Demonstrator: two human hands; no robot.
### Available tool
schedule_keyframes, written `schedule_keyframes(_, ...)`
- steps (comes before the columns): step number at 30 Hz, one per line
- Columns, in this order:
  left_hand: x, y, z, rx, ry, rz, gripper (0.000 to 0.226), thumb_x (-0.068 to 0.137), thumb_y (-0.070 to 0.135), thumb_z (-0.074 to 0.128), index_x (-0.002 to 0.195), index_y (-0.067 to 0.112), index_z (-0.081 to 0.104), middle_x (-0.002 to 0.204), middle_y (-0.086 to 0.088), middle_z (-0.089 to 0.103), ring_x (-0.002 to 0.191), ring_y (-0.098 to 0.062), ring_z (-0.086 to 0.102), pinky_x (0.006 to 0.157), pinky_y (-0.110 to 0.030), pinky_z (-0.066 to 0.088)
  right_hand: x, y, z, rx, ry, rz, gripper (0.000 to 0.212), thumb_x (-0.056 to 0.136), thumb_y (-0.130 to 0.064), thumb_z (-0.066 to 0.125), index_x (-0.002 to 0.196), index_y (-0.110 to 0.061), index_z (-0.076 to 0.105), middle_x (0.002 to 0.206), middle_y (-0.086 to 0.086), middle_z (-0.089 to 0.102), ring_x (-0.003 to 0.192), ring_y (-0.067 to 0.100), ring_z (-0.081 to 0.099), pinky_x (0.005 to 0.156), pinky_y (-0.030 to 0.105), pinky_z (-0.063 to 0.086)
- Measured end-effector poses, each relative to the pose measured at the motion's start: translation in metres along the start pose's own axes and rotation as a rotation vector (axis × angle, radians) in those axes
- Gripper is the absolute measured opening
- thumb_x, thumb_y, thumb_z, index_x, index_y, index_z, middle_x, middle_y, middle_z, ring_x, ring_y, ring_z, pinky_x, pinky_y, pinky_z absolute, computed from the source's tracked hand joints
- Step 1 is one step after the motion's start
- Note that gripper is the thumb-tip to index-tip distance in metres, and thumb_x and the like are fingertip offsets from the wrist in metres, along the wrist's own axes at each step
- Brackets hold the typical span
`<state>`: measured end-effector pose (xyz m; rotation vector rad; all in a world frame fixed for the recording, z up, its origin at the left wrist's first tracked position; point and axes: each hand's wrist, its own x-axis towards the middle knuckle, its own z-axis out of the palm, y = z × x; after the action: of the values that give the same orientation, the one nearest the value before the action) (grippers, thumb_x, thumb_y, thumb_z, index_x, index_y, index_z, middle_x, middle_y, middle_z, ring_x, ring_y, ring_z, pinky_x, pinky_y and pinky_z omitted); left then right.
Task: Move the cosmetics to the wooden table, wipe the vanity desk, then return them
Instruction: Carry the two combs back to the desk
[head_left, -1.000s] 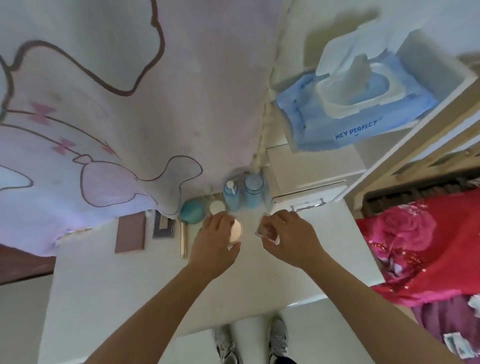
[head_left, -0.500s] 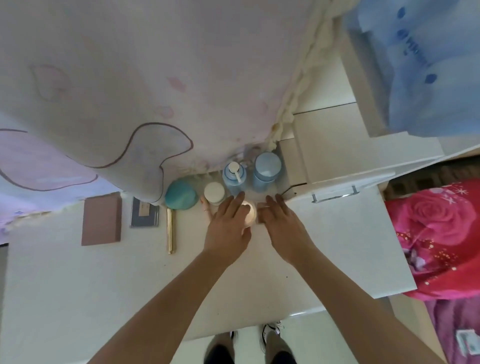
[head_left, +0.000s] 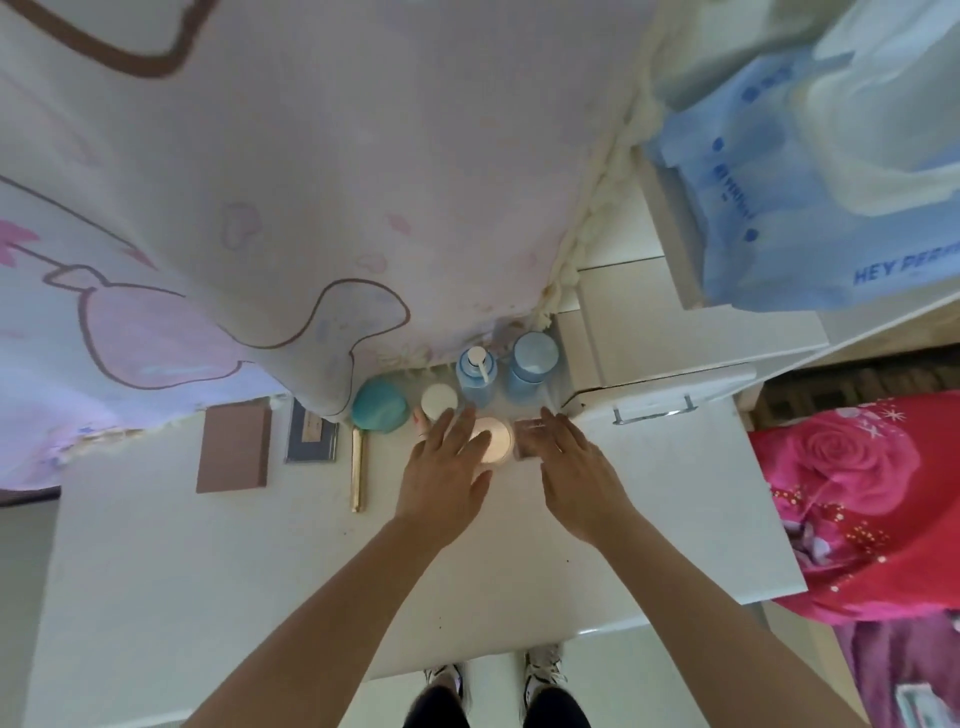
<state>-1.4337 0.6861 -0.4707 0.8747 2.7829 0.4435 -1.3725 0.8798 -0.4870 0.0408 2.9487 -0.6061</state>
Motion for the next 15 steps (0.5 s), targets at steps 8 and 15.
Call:
schedule_keyframes(8,-0.085,-0.033,-0.101,0.138,0.425,-0.236,0.042,0.094,0.034,0.052,0.130,0.015,0.059,0.150,-0.011,0.043,0.139,-0.032,0.037,0.105,-0.049,0.041,0.027,-0.072,-0.068,0.105,0.233,-0.350,0.024,0.091,-0.020,0.054,0.109,-0.016,0.068,0.112,0.003,0.065,0.102,0.024,0.060,0.074,0.035,0.057)
schedule_keyframes(15,-0.214,-0.053,-0.217,0.383,0.734,-0.633,0.044,0.097,0.036,0.049,0.133,0.011,0.056,0.150,-0.017,0.039,0.140,-0.038,0.033,0.108,-0.053,0.033,0.057,-0.237,-0.093,0.223,0.394,-0.751,0.034,0.100,-0.024,0.053,0.132,-0.016,0.059,0.149,0.014,0.044,0.137,0.033,0.040,0.108,0.042,0.038)
